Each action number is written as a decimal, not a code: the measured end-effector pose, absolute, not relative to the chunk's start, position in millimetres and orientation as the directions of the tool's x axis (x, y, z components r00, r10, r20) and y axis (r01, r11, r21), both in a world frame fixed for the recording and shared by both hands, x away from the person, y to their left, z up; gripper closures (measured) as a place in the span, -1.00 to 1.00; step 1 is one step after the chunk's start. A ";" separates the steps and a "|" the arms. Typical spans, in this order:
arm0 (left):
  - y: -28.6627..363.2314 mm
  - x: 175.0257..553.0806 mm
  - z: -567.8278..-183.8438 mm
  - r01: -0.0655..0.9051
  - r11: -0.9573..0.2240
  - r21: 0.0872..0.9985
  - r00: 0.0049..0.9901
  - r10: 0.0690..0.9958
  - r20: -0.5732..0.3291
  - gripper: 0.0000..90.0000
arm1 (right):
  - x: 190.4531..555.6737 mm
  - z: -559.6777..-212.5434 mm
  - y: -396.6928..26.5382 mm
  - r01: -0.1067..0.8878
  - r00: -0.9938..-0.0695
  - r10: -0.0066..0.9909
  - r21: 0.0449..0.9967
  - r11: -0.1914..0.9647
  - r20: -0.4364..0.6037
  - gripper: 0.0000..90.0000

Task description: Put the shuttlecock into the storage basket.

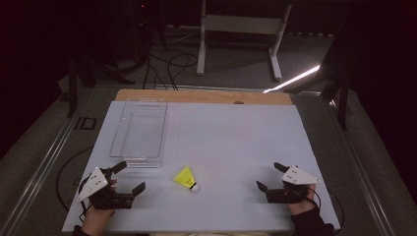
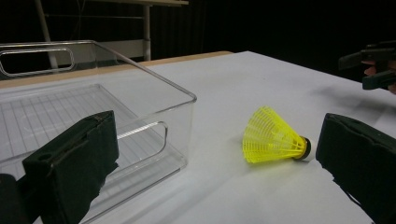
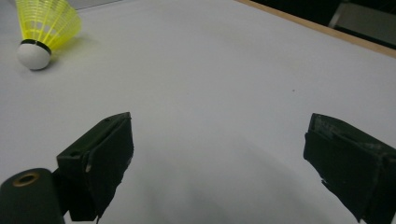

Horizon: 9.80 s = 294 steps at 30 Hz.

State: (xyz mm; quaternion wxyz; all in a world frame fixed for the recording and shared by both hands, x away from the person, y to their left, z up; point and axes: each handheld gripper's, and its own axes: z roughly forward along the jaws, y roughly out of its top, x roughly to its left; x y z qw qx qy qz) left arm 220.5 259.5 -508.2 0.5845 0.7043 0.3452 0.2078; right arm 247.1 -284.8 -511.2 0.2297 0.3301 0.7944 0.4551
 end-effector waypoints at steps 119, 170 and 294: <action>186.2 288.7 -392.7 0.303 -0.846 0.439 0.948 0.312 -0.053 -1.00 | 248.7 -512.6 -281.1 0.318 -0.702 0.711 0.871 0.374 -0.049 -0.81; 113.5 323.0 -449.1 0.389 -0.862 0.326 0.921 0.355 -0.161 -0.24 | 249.2 -513.4 -281.3 0.323 -0.711 0.702 0.868 0.378 -0.040 -0.81; 167.7 380.6 -357.2 0.461 -0.802 0.378 0.867 0.499 0.000 0.99 | 250.1 -514.6 -281.6 0.336 -0.710 0.704 0.863 0.376 -0.030 -0.81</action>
